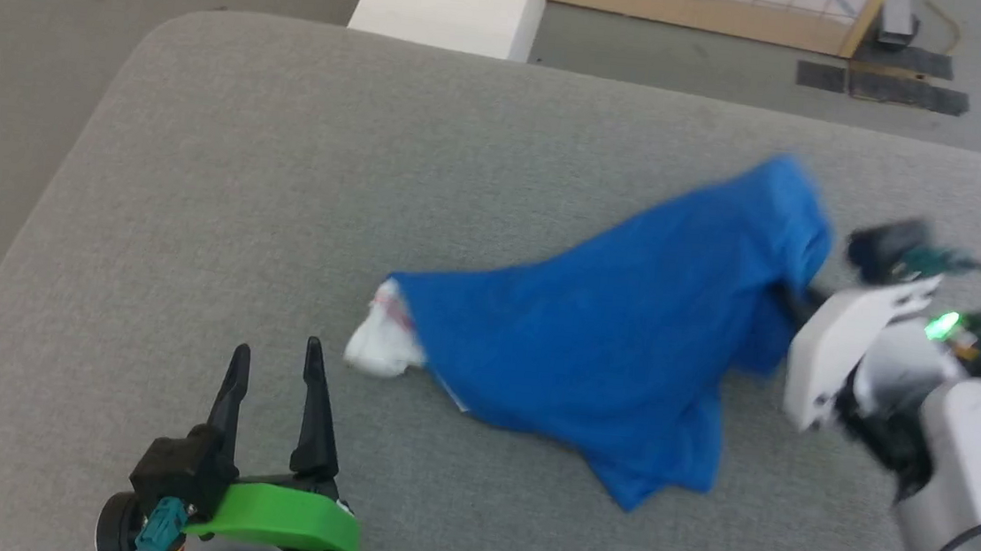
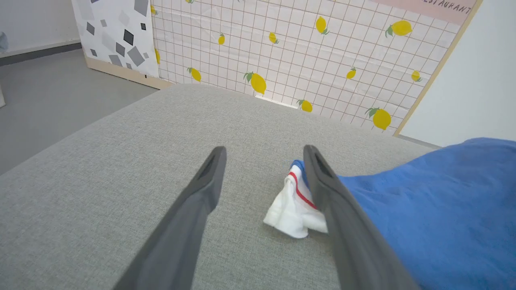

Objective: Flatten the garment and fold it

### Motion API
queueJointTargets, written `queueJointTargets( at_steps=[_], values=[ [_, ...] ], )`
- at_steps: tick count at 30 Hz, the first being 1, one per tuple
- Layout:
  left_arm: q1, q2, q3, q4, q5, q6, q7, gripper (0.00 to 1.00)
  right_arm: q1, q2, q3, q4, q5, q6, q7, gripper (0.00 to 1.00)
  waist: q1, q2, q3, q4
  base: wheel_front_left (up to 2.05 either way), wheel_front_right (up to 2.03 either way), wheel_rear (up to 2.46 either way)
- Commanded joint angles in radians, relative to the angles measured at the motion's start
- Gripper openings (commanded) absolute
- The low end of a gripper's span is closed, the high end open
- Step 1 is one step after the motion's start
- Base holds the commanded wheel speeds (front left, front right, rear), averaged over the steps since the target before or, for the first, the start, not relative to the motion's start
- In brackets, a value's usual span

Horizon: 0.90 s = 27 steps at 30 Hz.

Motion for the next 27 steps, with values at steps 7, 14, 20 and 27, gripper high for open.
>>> queueJointTargets(
  at_steps=[7,14,20,27],
  values=[
    [-0.005,-0.003,0.006,0.008,-0.002,-0.007,-0.005,1.00,-0.065,-0.039,-0.107,-0.109,-0.021,-0.002,-0.068,0.00,0.0000,0.0000,-0.064,-0.076,0.00,0.00,0.00],
    [0.014,-0.003,0.008,0.012,-0.005,-0.008,-0.005,1.00,0.161,-0.010,-0.231,-0.249,-0.016,-0.002,0.007,0.00,0.0000,0.0000,-0.062,-0.113,0.00,0.00,0.00],
    [0.008,-0.003,0.004,0.019,-0.007,-0.013,-0.005,1.00,0.436,0.077,-0.361,-0.285,-0.033,-0.002,0.081,0.00,0.0000,0.0000,-0.040,-0.128,0.00,0.00,0.00],
    [0.000,-0.003,0.008,0.032,0.002,-0.020,-0.005,1.00,0.486,0.146,-0.401,-0.308,-0.083,-0.002,0.018,1.00,0.0000,0.0000,-0.036,-0.152,0.00,0.00,0.00]
  ],
)
